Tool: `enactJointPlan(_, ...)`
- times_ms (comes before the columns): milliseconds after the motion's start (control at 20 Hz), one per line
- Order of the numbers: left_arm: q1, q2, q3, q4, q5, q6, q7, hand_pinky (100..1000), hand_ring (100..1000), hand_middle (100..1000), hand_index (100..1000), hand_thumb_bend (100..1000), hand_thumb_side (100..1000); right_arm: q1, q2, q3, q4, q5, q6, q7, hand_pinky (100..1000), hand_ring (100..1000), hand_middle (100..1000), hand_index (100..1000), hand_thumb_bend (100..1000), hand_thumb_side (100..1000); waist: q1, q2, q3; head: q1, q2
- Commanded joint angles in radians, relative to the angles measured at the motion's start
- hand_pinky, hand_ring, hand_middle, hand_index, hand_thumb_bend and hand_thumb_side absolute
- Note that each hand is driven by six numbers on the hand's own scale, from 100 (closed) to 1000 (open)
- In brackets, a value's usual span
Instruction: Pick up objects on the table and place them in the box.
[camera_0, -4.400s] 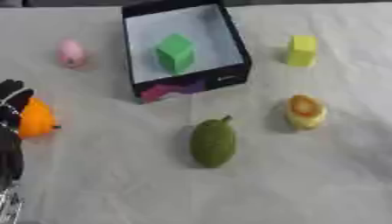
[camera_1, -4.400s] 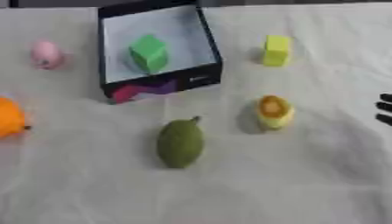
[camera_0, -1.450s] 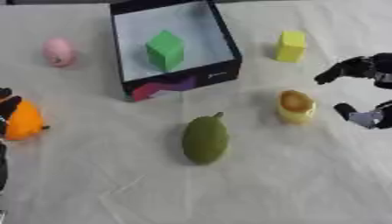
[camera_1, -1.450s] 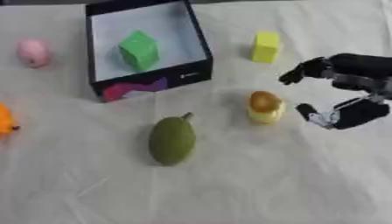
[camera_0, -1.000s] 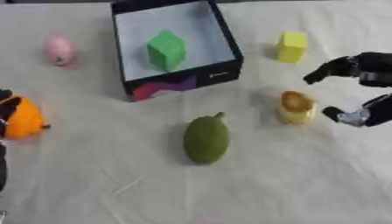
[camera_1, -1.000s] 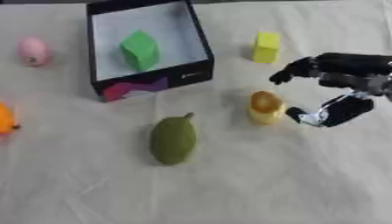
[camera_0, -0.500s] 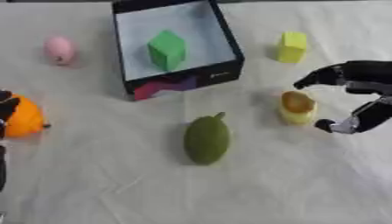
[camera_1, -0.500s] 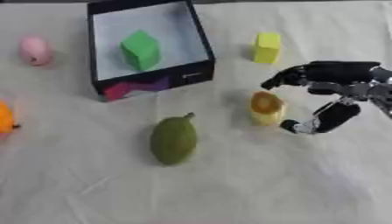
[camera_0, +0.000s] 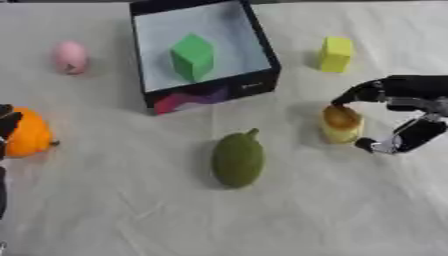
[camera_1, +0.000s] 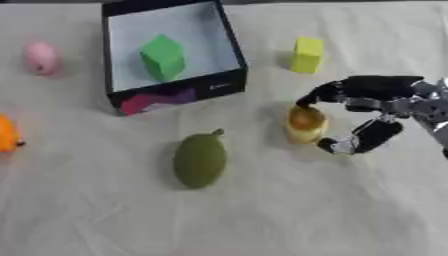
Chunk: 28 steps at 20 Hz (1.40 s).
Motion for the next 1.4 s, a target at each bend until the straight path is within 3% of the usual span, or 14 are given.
enactJointPlan(50, -0.005, 0.022, 0.001, -0.015, -0.003, 0.001, -0.001, 944, 767, 702, 746, 172, 900, -0.019, -0.013, -0.017, 0.009, 0.019, 0.001, -0.023, 909, 880, 844, 946, 251, 433, -0.011, -0.015, 0.002, -0.004, -0.01)
enactJointPlan(450, -0.007, 0.019, 0.0, -0.015, -0.004, 0.001, -0.002, 945, 767, 699, 744, 171, 903, -0.014, 0.006, -0.012, 0.039, 0.064, -0.018, -0.01, 909, 883, 844, 942, 249, 429, -0.009, -0.006, 0.005, -0.005, -0.013)
enactJointPlan(650, -0.007, 0.018, 0.0, -0.015, -0.005, 0.002, -0.002, 945, 767, 698, 743, 170, 904, -0.016, 0.016, -0.017, 0.055, 0.058, -0.012, -0.009, 899, 870, 809, 908, 177, 374, -0.007, -0.003, 0.007, -0.006, -0.012)
enactJointPlan(750, -0.007, 0.018, -0.001, -0.016, -0.005, 0.002, -0.003, 946, 767, 698, 743, 171, 904, -0.015, 0.02, -0.017, 0.061, 0.027, 0.002, -0.013, 898, 860, 770, 881, 102, 306, -0.007, -0.002, 0.006, -0.006, -0.012)
enactJointPlan(900, -0.008, 0.018, -0.001, -0.016, -0.005, 0.002, -0.003, 946, 767, 698, 743, 171, 903, -0.015, 0.024, -0.02, 0.062, -0.031, 0.035, -0.023, 866, 833, 680, 821, 100, 229, -0.006, -0.002, 0.006, -0.006, -0.013)
enactJointPlan(1050, -0.008, 0.017, -0.002, -0.015, -0.005, 0.003, -0.005, 947, 767, 698, 743, 171, 904, -0.019, 0.028, -0.026, 0.063, -0.083, 0.084, -0.056, 844, 807, 615, 771, 100, 277, -0.007, -0.003, 0.006, -0.006, -0.013)
enactJointPlan(1200, -0.006, 0.017, -0.002, -0.015, -0.006, 0.004, -0.006, 947, 767, 698, 743, 170, 905, -0.021, 0.029, -0.029, 0.062, -0.121, 0.122, -0.103, 813, 762, 556, 722, 100, 169, -0.007, -0.003, 0.008, -0.006, -0.014)
enactJointPlan(1400, -0.004, 0.017, -0.001, -0.015, -0.008, 0.005, -0.006, 948, 768, 698, 743, 170, 904, -0.018, 0.022, -0.034, 0.046, -0.16, 0.144, -0.154, 788, 701, 496, 667, 100, 140, -0.008, -0.006, 0.006, -0.005, -0.011)
